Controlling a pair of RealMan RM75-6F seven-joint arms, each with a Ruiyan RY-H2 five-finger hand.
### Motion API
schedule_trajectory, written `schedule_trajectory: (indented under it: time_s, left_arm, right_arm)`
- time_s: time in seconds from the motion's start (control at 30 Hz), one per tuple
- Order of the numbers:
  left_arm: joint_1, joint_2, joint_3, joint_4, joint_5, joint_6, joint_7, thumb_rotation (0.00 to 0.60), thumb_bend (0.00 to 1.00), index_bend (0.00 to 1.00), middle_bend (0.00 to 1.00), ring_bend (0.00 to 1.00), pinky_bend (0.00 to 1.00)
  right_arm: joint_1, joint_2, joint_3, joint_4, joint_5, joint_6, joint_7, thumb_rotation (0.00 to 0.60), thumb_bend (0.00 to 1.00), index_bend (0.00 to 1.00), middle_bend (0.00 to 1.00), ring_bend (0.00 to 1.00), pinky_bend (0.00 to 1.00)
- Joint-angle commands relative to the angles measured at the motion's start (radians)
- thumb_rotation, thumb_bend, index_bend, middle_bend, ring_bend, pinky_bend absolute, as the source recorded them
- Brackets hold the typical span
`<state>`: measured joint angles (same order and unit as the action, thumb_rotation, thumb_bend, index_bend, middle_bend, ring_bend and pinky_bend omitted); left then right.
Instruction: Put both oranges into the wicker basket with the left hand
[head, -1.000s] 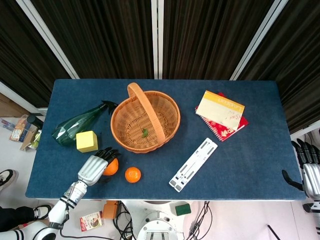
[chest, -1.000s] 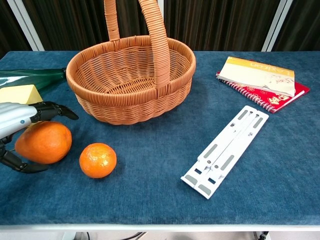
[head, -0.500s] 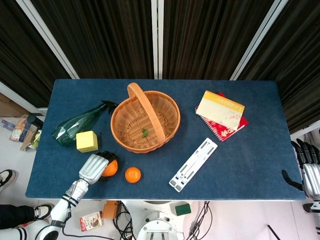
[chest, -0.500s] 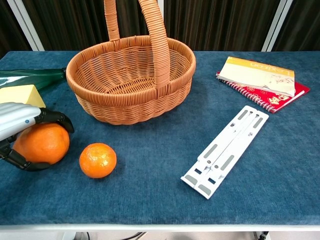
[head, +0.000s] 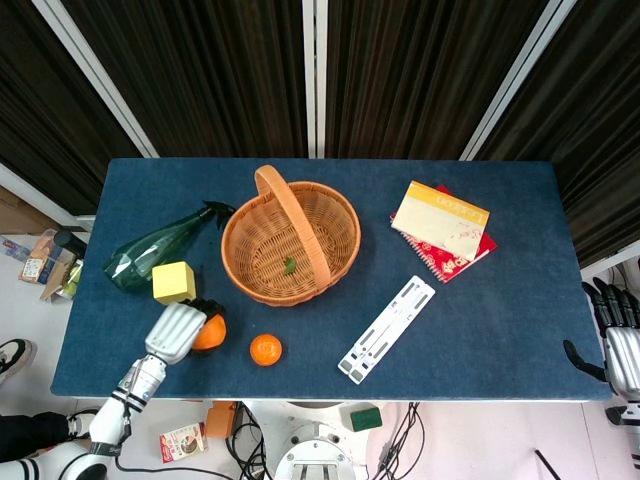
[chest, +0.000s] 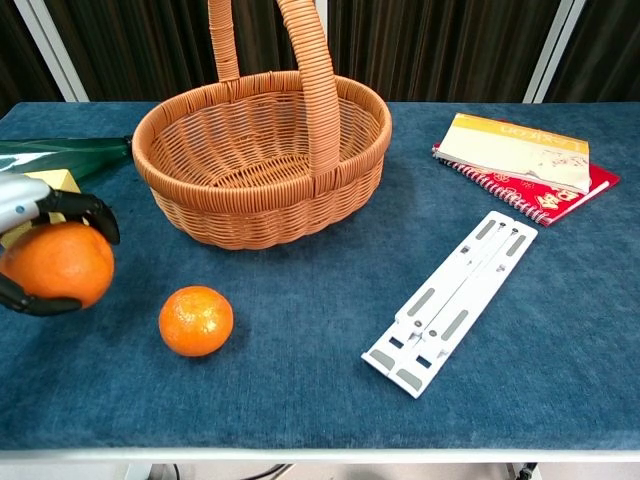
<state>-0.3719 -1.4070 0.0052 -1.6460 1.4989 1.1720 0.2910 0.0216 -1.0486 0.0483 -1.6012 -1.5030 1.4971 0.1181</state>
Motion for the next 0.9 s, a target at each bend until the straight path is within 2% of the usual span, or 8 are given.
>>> schedule_trajectory:
  time_s: [0.03, 0.23, 0.33, 0.43, 0.53, 0.67, 0.9]
  left_arm:
    - [0.0, 0.076, -0.025, -0.076, 0.006, 0.036, 0.014, 0.6, 0.21, 0.37, 0.41, 0.4, 0.51]
    - [-0.03, 0.186, -0.128, -0.208, -0.018, 0.085, 0.021, 0.6, 0.21, 0.37, 0.4, 0.39, 0.51]
    - [-0.073, 0.189, -0.183, -0.22, -0.051, 0.058, -0.004, 0.6, 0.21, 0.37, 0.4, 0.39, 0.51]
    - [-0.14, 0.162, -0.229, -0.205, -0.093, -0.01, -0.019, 0.6, 0.21, 0.37, 0.4, 0.39, 0.51]
    - [-0.222, 0.099, -0.264, -0.133, -0.123, -0.09, -0.062, 0.6, 0.21, 0.37, 0.4, 0.39, 0.51]
    - [-0.308, 0.0, -0.299, -0.009, -0.156, -0.147, -0.08, 0.6, 0.21, 0.37, 0.4, 0.39, 0.52]
    - [-0.433, -0.133, -0.329, 0.18, -0.241, -0.258, -0.098, 0.6, 0.21, 0.37, 0.4, 0.39, 0.52]
  right_arm:
    - [0.0, 0.0, 0.0, 0.001, 0.0, -0.001, 0.001, 0.6, 0.31, 0.0, 0.0, 0.0, 0.0]
    - [0.002, -0.001, 0.0, 0.002, 0.001, -0.005, -0.001, 0.6, 0.31, 0.0, 0.0, 0.0, 0.0]
    - [0.003, -0.002, 0.0, 0.0, 0.001, -0.005, -0.006, 0.6, 0.31, 0.0, 0.0, 0.0, 0.0]
    - [0.002, -0.005, 0.001, 0.002, -0.002, 0.001, -0.006, 0.6, 0.31, 0.0, 0.0, 0.0, 0.0]
    - [0.0, -0.007, 0.003, 0.006, 0.0, 0.005, -0.006, 0.6, 0.31, 0.0, 0.0, 0.0, 0.0]
    - [-0.001, -0.006, 0.005, 0.006, 0.005, 0.005, -0.004, 0.6, 0.31, 0.0, 0.0, 0.0, 0.0]
    - [0.004, -0.002, 0.009, 0.007, 0.019, -0.01, 0.003, 0.6, 0.31, 0.0, 0.0, 0.0, 0.0]
